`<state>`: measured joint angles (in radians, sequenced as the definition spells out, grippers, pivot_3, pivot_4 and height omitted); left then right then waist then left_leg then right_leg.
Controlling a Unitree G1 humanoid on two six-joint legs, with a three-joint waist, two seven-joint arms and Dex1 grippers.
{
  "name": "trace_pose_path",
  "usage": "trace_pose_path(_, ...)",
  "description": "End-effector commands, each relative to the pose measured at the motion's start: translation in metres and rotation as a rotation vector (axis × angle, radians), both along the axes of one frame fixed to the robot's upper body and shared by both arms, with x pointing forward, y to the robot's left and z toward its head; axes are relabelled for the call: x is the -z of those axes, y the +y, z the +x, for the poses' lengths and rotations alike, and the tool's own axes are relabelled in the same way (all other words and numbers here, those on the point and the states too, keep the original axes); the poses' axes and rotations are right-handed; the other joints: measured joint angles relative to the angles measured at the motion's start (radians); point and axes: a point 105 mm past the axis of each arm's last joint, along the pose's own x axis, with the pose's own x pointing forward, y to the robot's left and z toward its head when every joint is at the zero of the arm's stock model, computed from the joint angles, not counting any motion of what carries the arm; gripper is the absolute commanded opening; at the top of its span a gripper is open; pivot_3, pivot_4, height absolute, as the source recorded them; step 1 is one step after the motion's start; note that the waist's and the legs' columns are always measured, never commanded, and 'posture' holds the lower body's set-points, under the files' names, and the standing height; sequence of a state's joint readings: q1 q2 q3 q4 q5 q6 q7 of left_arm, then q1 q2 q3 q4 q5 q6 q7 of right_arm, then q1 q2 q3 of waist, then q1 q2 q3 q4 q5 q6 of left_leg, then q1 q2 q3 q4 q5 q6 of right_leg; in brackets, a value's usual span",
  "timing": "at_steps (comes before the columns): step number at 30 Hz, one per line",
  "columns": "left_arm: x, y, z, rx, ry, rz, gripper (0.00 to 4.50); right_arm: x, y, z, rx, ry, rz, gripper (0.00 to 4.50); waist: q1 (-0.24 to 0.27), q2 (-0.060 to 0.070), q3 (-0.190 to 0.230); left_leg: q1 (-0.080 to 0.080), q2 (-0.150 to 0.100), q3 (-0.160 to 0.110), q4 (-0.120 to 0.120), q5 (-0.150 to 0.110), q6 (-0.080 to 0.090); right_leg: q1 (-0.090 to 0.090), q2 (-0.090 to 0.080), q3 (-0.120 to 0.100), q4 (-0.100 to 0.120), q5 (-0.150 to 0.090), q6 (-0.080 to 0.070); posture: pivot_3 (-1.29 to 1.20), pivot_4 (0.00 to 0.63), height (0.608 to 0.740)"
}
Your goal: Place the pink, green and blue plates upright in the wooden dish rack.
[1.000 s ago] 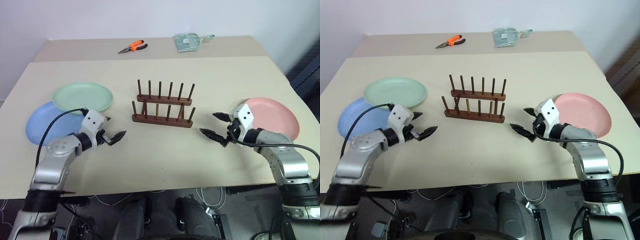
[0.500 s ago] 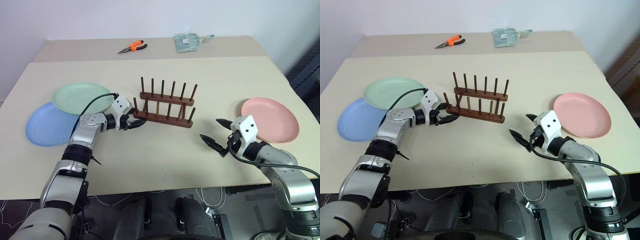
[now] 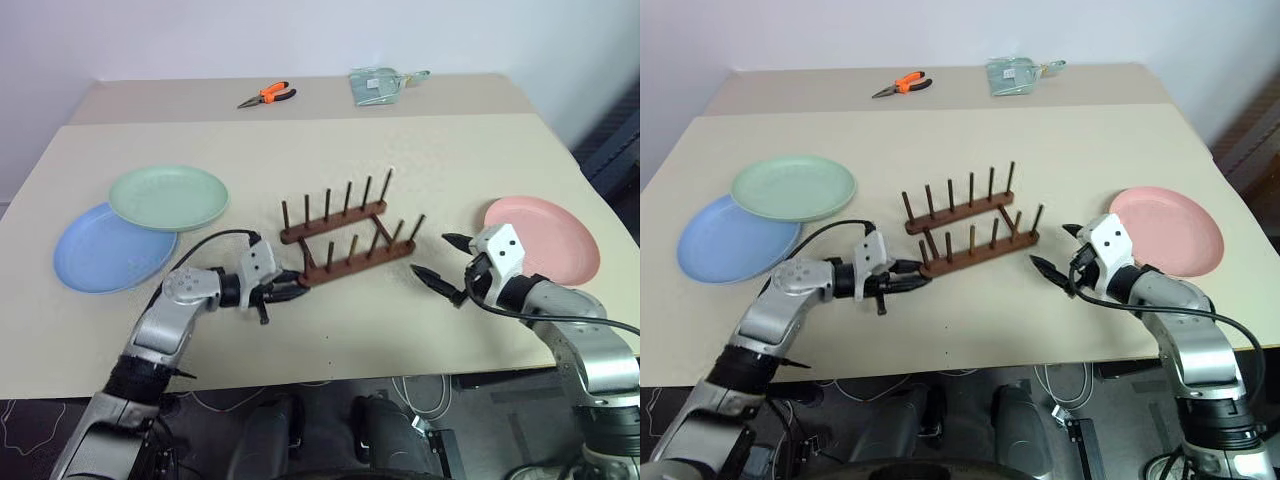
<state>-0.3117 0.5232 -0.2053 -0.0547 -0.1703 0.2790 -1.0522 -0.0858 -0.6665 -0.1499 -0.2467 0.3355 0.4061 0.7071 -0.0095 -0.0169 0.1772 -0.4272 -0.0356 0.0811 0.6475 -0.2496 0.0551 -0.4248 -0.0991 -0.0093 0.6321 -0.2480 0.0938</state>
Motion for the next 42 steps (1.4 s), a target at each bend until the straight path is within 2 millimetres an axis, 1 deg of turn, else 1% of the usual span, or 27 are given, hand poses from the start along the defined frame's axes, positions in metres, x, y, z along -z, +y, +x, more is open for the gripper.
trace_pose_path(1,-0.01,-0.009,-0.013,0.08,-0.021,0.013,0.68,-0.008,-0.015,-0.002,0.016,-0.036,-0.035,4.5,0.0,0.0,0.0,0.0,0.0,0.0,0.0,0.0,0.0,0.0,0.0,0.0,0.0,0.0,0.0,0.0,0.15,0.74)
trace_pose_path(3,-0.009,-0.009,-0.012,0.091,-0.021,0.024,0.68,-0.003,-0.022,-0.004,0.031,-0.025,-0.058,4.5,-0.001,0.0,0.0,0.0,0.0,0.0,0.0,0.0,0.0,0.0,0.0,0.0,0.0,0.0,0.0,0.0,0.15,0.74)
trace_pose_path(4,-0.008,-0.008,-0.011,0.087,-0.02,0.028,1.71,0.0,-0.025,-0.005,0.038,-0.021,-0.068,4.5,-0.001,0.0,0.0,0.0,0.0,0.0,0.0,0.0,0.0,0.0,0.0,0.0,0.0,0.0,0.0,0.0,0.15,0.74)
trace_pose_path(7,-0.002,-0.001,-0.002,0.049,-0.034,0.065,3.05,0.005,-0.031,-0.006,0.047,-0.01,-0.087,4.5,-0.001,0.001,0.0,0.0,0.0,0.0,0.0,0.0,0.0,0.0,0.0,0.0,0.0,0.0,0.0,0.0,0.15,0.74)
trace_pose_path(9,0.002,0.009,0.005,-0.003,-0.035,0.097,4.13,0.008,-0.033,-0.007,0.047,-0.004,-0.108,4.5,-0.001,0.001,0.0,0.0,0.0,0.0,0.0,0.0,0.0,0.0,0.0,0.0,0.0,0.0,0.0,0.0,0.15,0.74)
trace_pose_path(10,0.004,0.016,0.007,-0.029,-0.029,0.117,4.45,0.009,-0.035,-0.008,0.046,0.0,-0.119,4.5,-0.002,0.001,0.0,0.0,0.0,0.0,0.0,0.0,0.0,0.0,0.0,0.0,0.0,0.0,0.001,0.0,0.15,0.74)
trace_pose_path(12,0.009,0.035,0.003,-0.084,0.021,0.139,4.45,0.011,-0.035,-0.01,0.028,0.005,-0.142,4.5,-0.006,0.002,-0.001,0.0,0.0,0.0,0.0,0.0,0.0,0.0,0.0,0.0,0.0,0.001,0.001,0.0,0.15,0.74)
trace_pose_path(14,0.011,0.044,-0.006,-0.101,0.065,0.136,4.5,0.012,-0.035,-0.012,0.017,0.01,-0.143,3.95,-0.011,0.004,-0.002,0.001,0.001,0.0,0.0,0.0,0.0,0.0,0.001,0.0,0.0,0.001,0.001,0.0,0.15,0.74)
trace_pose_path(16,0.01,0.049,-0.026,-0.102,0.131,0.088,3.89,0.017,-0.029,-0.02,-0.031,0.045,-0.154,3.14,-0.011,0.006,-0.004,0.001,0.001,0.0,-0.001,0.0,0.0,0.0,0.001,0.0,0.0,0.001,0.001,0.0,0.15,0.74)
trace_pose_path(17,0.008,0.045,-0.035,-0.091,0.159,0.055,3.56,0.021,-0.026,-0.024,-0.056,0.064,-0.157,2.59,-0.011,0.007,-0.005,0.001,0.001,0.0,-0.001,0.0,0.0,0.0,0.001,0.0,0.0,0.001,0.001,0.0,0.15,0.74)
trace_pose_path(19,0.005,0.032,-0.049,-0.064,0.195,-0.005,2.62,0.025,-0.02,-0.029,-0.09,0.089,-0.15,1.56,-0.006,0.008,-0.005,0.001,0.001,0.0,-0.001,0.0,0.0,0.0,0.001,0.0,0.0,0.0,0.0,0.0,0.15,0.74)
trace_pose_path(21,0.004,0.02,-0.055,-0.053,0.218,-0.04,1.57,0.028,-0.015,-0.032,-0.108,0.107,-0.131,0.45,0.001,0.009,-0.005,0.001,0.001,0.0,0.0,0.0,0.0,0.001,0.001,0.0,0.0,0.0,0.0,0.0,0.15,0.74)
trace_pose_path(22,0.004,0.011,-0.057,-0.047,0.234,-0.055,1.05,0.03,-0.013,-0.033,-0.121,0.117,-0.125,0.0,0.003,0.009,-0.005,0.001,0.001,0.0,0.001,0.0,0.0,0.002,0.0,0.0,0.0,0.0,0.0,0.0,0.15,0.74)
trace_pose_path(23,0.007,0.002,-0.058,-0.037,0.243,-0.059,0.6,0.032,-0.01,-0.034,-0.131,0.124,-0.126,0.0,0.005,0.008,-0.006,0.001,0.001,0.0,0.002,0.0,0.0,0.002,0.0,0.0,0.0,0.0,-0.001,0.0,0.15,0.74)
trace_pose_path(25,0.009,-0.012,-0.06,-0.023,0.255,-0.07,0.6,0.036,-0.007,-0.035,-0.137,0.134,-0.128,0.0,0.007,0.008,-0.006,0.001,0.001,0.0,0.002,0.0,0.0,0.003,0.0,0.0,-0.001,0.001,-0.001,0.0,0.15,0.74)
trace_pose_path(26,0.009,-0.016,-0.059,-0.028,0.258,-0.076,0.6,0.038,-0.005,-0.035,-0.138,0.136,-0.129,0.0,0.007,0.008,-0.006,0.001,0.001,0.0,0.003,0.0,0.001,0.003,0.0,0.0,-0.001,0.001,-0.001,0.0,0.15,0.74)
trace_pose_path(29,0.013,-0.023,-0.047,-0.088,0.227,-0.08,0.6,0.043,0.001,-0.033,-0.141,0.136,-0.137,0.0,0.007,0.008,-0.006,0.001,0.001,0.0,0.002,0.0,0.001,0.002,0.001,-0.001,-0.001,0.001,-0.001,0.0,0.15,0.74)
trace_pose_path(31,0.017,-0.021,-0.033,-0.165,0.188,-0.07,0.6,0.047,0.006,-0.03,-0.137,0.121,-0.156,0.0,0.002,0.008,-0.007,0.001,0.001,0.0,0.002,0.0,0.001,0.002,0.001,-0.001,-0.001,0.001,-0.001,0.0,0.15,0.74)
trace_pose_path(32,0.019,-0.018,-0.021,-0.231,0.146,-0.062,0.6,0.049,0.008,-0.024,-0.119,0.105,-0.171,0.0,-0.001,0.008,-0.007,0.002,0.001,0.0,0.002,0.0,0.001,0.002,0.001,-0.001,-0.001,0.001,-0.001,0.0,0.15,0.74)
trace_pose_path(33,0.021,-0.012,-0.007,-0.311,0.112,-0.058,0.6,0.049,0.009,-0.015,-0.089,0.078,-0.194,0.0,-0.002,0.007,-0.008,0.002,0.001,0.0,0.002,0.0,0.001,0.002,0.001,-0.001,-0.001,0.001,-0.001,0.0,0.15,0.74)
trace_pose_path(35,0.022,-0.002,0.009,-0.411,0.062,-0.057,0.6,0.046,0.013,0.003,-0.031,0.029,-0.211,0.0,-0.005,0.005,-0.01,0.005,0.001,0.0,0.003,0.0,0.0,0.005,0.001,-0.001,-0.001,0.002,0.0,0.0,0.15,0.74)
trace_pose_path(38,0.02,0.003,0.019,-0.462,0.042,-0.079,0.6,0.04,0.022,0.015,-0.006,0.003,-0.192,0.0,-0.003,0.006,-0.01,0.006,0.001,0.0,0.003,0.0,0.0,0.004,0.001,-0.001,0.0,0.005,0.0,0.0,0.15,0.74)
trace_pose_path(42,0.02,0.004,0.021,-0.464,0.03,-0.083,0.6,0.036,0.027,0.021,-0.009,-0.007,-0.194,0.0,-0.002,0.006,-0.01,0.005,0.001,0.0,0.002,0.0,0.0,0.003,0.001,-0.001,-0.001,0.005,0.0,0.0,0.15,0.74)
